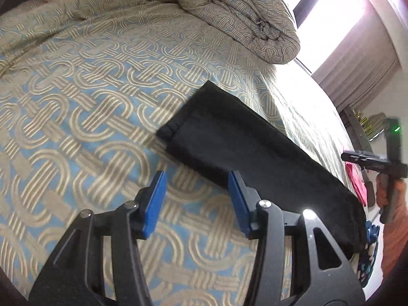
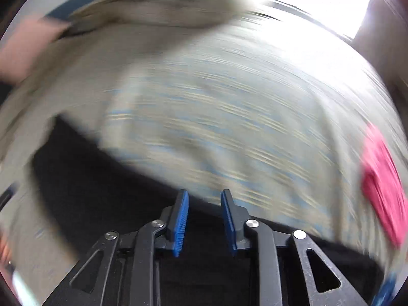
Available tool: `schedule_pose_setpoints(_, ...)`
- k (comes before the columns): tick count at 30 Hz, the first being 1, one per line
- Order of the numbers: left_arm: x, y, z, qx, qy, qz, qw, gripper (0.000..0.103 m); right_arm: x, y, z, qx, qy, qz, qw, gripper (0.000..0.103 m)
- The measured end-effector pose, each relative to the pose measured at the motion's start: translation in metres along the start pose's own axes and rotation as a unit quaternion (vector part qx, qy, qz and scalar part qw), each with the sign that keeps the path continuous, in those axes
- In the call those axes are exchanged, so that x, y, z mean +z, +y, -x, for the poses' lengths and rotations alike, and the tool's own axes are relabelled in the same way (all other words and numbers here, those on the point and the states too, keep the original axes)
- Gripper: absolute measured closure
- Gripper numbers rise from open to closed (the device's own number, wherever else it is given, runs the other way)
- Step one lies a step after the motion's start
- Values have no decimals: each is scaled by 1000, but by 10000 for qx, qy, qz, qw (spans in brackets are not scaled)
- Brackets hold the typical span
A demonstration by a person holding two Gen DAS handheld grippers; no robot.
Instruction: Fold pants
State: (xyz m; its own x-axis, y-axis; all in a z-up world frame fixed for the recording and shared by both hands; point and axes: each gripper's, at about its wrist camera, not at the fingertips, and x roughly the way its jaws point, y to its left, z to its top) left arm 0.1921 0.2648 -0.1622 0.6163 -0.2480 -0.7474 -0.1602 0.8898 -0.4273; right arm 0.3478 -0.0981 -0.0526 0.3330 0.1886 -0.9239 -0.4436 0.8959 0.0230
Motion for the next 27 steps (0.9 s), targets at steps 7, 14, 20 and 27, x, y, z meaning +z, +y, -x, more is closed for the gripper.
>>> schedule_pose_setpoints(7, 10, 13, -28, -402, 135, 304, 9986, 52, 81, 148, -41, 779, 64, 1643, 9833, 49)
schedule_pose_setpoints(14, 9, 23, -44, -358, 238, 614, 9972, 94, 126, 200, -129, 721, 414, 2235, 9712, 49)
schedule_pose_setpoints(20, 8, 28, -42, -531, 76, 796, 9954, 96, 136, 209, -158, 949, 526, 2090, 9719, 50)
schedule_pose_setpoints(27, 18, 9, -11, -450, -455, 387, 9972, 99, 135, 206, -148, 1099, 325, 1850, 9760, 101)
